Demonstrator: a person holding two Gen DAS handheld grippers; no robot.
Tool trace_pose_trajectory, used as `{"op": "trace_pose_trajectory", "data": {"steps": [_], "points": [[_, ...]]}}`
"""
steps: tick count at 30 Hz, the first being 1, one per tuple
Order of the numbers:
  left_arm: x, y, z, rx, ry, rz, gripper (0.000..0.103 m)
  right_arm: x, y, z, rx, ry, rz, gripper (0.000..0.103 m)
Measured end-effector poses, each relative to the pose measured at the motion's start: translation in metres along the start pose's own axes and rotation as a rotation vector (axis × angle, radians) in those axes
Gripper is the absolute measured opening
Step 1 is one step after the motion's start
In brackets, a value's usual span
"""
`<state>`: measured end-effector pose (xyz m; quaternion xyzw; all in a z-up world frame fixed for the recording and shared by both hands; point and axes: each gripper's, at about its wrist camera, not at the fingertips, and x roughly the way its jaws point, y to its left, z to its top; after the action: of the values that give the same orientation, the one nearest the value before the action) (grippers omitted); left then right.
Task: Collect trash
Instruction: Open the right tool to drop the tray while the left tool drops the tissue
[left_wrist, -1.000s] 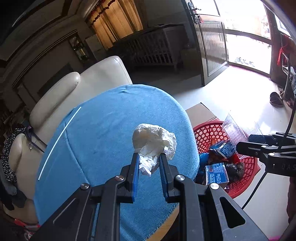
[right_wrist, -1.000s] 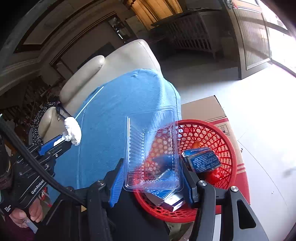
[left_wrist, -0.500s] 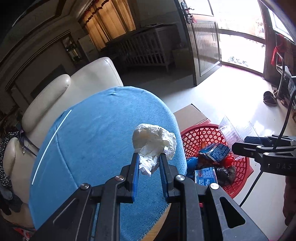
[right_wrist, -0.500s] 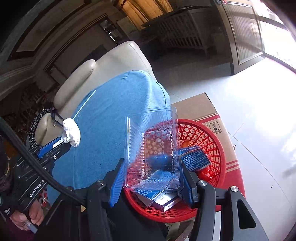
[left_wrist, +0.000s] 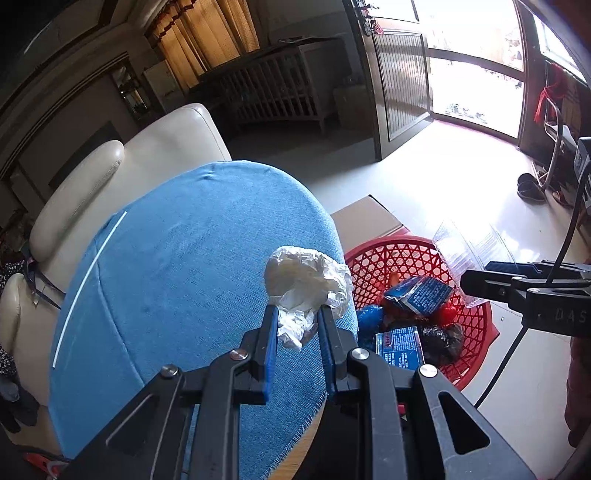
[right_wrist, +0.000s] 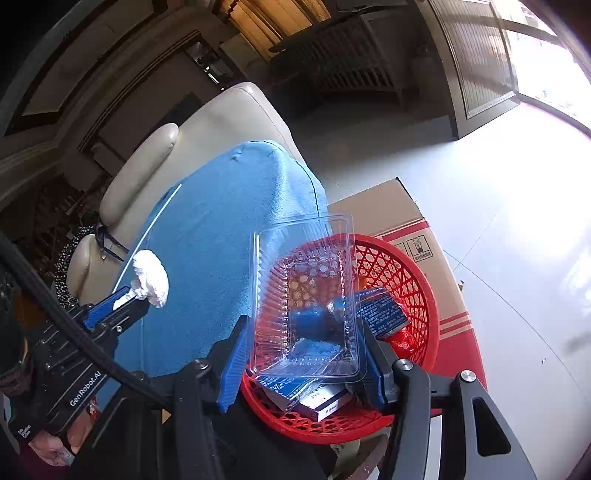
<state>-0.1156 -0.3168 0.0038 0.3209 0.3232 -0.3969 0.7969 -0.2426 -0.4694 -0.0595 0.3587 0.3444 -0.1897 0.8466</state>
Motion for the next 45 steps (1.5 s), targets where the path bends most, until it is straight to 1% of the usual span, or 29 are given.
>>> {"op": "trace_pose_trajectory", "data": {"steps": [23, 32, 36, 39, 45], "points": [[0.026, -0.008, 0.002, 0.014, 0.04, -0.073, 0.023, 0.012, -0.01, 0.009, 0.047, 0.023, -0.032, 0.057], [0.032, -0.01, 0.003, 0.012, 0.045, -0.128, 0.023, 0.018, -0.015, 0.009, 0.062, 0.039, -0.047, 0.057], [0.036, -0.014, 0.003, 0.026, 0.041, -0.149, 0.023, 0.02, -0.017, 0.009, 0.071, 0.045, -0.057, 0.057], [0.038, -0.014, 0.002, 0.031, 0.043, -0.163, 0.025, 0.023, -0.018, 0.009, 0.078, 0.052, -0.06, 0.057], [0.043, -0.015, 0.001, 0.035, 0.043, -0.198, 0.025, 0.029, -0.018, 0.011, 0.083, 0.062, -0.075, 0.058]]}}
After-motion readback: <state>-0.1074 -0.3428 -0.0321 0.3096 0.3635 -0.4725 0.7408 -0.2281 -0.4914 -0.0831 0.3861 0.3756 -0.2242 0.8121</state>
